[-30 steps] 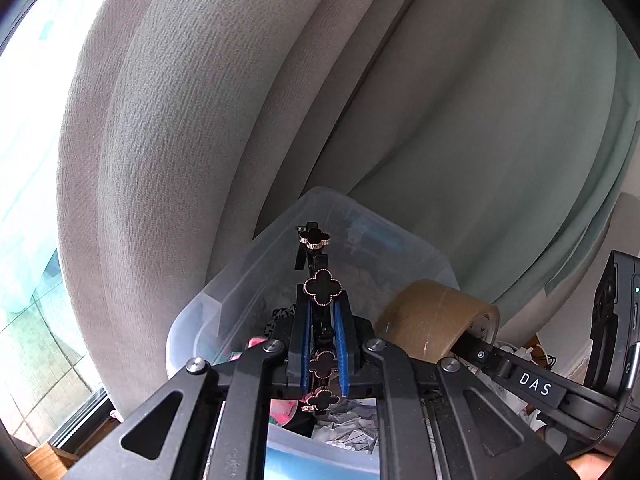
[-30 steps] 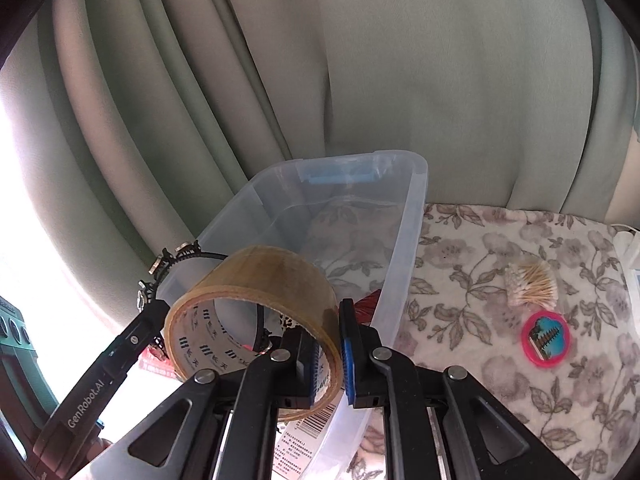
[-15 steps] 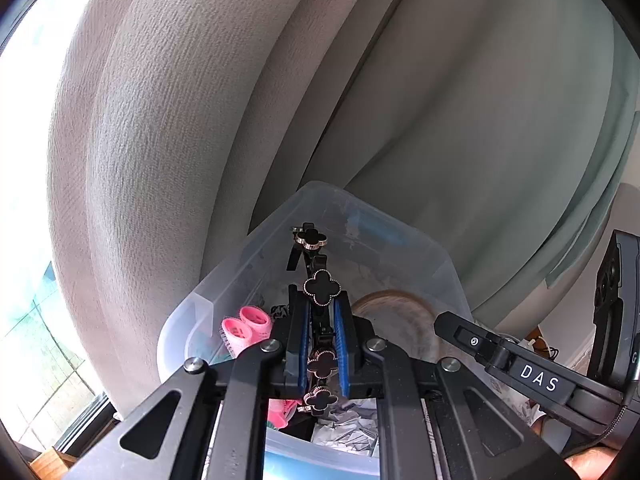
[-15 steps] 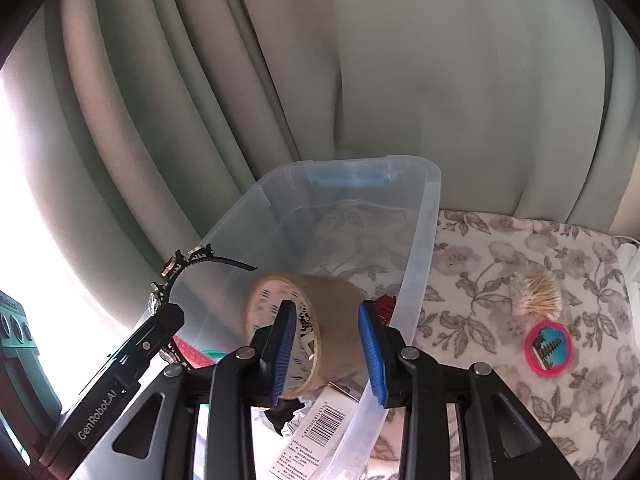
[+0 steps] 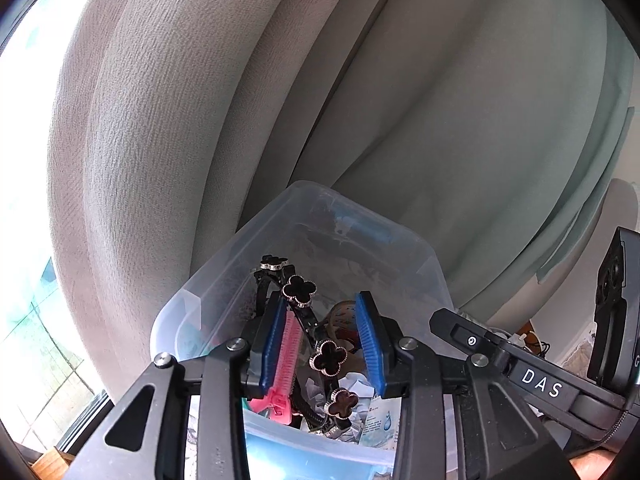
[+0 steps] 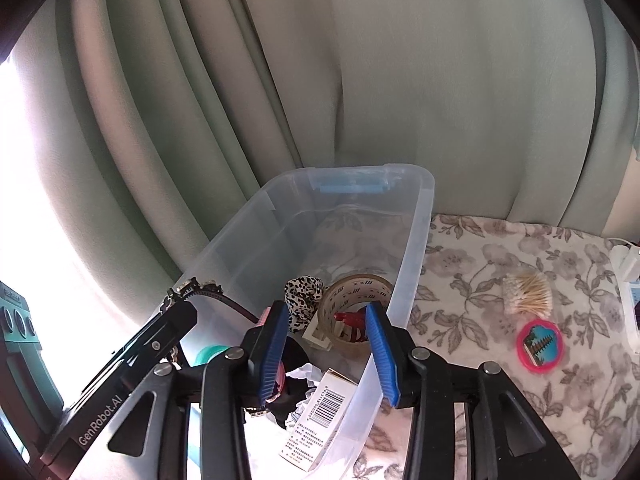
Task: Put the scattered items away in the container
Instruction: 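Open both tools to drop the tape roll and headband into the box, then move both open tools back toward the pink mirror and cotton swab bag, then grasp the pink pagoda mirror with the left tool while the right tool grasps the cotton swab bag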
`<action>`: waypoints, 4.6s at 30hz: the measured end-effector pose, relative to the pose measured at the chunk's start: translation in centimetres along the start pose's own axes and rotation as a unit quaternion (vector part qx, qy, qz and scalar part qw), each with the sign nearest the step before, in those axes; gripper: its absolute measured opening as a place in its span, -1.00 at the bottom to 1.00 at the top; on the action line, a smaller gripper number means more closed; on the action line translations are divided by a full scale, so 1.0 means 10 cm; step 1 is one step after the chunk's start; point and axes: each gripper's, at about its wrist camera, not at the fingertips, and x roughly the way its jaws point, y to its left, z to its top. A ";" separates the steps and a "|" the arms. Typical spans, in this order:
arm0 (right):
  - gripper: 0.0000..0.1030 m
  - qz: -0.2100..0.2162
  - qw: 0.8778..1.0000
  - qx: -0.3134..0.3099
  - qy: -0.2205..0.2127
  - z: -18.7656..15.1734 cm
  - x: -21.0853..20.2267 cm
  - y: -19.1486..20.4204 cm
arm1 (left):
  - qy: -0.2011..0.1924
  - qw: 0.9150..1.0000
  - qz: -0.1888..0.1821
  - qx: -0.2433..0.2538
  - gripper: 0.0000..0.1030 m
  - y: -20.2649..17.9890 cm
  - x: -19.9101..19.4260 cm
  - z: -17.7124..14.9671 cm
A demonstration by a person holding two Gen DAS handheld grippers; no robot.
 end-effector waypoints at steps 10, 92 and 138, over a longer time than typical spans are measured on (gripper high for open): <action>-0.10 -0.004 1.000 -0.005 0.003 -0.06 -0.16 0.04 | 0.009 1.000 -0.003 0.009 0.02 0.31 0.29 0.13; -0.01 -0.120 0.965 0.227 -0.056 -0.65 -1.42 -2.25 | 0.091 0.972 -0.070 0.207 0.40 -1.82 -0.03 -0.57; -0.01 -0.112 0.971 0.209 0.025 -0.53 -0.11 -2.95 | 0.200 0.957 0.030 0.209 0.41 -1.48 1.95 -1.39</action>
